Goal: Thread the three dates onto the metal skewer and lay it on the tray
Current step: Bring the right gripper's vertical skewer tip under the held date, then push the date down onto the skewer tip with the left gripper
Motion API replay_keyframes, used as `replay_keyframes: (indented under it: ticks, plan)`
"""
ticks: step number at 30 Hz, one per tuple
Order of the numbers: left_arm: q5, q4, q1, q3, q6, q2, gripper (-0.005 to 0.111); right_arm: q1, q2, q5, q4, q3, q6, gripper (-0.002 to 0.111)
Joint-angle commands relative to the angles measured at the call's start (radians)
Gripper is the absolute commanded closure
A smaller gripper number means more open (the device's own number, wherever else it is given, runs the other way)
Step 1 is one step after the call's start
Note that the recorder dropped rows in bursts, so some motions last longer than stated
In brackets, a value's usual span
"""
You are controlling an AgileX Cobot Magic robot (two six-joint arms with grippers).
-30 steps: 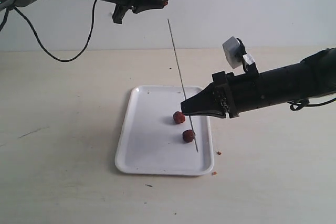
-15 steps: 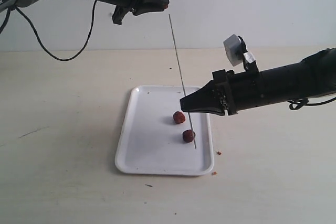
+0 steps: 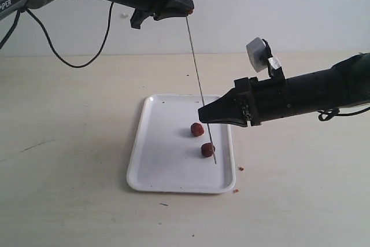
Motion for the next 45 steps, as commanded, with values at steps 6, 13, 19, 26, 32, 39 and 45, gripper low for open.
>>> replay_keyframes:
  ticks: [6, 13, 19, 26, 32, 39, 45]
  plan:
    - [0.035, 0.008, -0.007, -0.006, 0.007, -0.002, 0.086, 0.0, -0.003, 0.014, 0.023, -0.002, -0.024, 0.108]
    - [0.071, 0.008, -0.007, -0.006, 0.007, -0.002, 0.086, 0.0, -0.003, 0.014, 0.046, -0.002, -0.035, 0.108]
    - [0.08, 0.038, -0.023, -0.006, 0.007, -0.002, 0.087, 0.0, -0.003, 0.014, 0.123, -0.002, -0.035, 0.108]
    - [0.059, 0.035, -0.047, -0.006, 0.019, -0.002, 0.087, 0.0, 0.008, 0.014, 0.222, -0.002, -0.009, 0.108]
    - [0.071, 0.033, -0.066, -0.006, 0.049, -0.002, 0.087, 0.0, 0.04, 0.014, 0.222, -0.043, 0.007, 0.108]
    - [0.073, 0.035, -0.088, -0.006, 0.052, -0.002, 0.087, 0.0, 0.041, 0.014, 0.222, -0.153, 0.098, 0.108]
    - [0.082, 0.04, -0.088, -0.006, 0.055, -0.002, 0.087, 0.0, 0.041, -0.025, 0.222, -0.208, 0.122, 0.108]
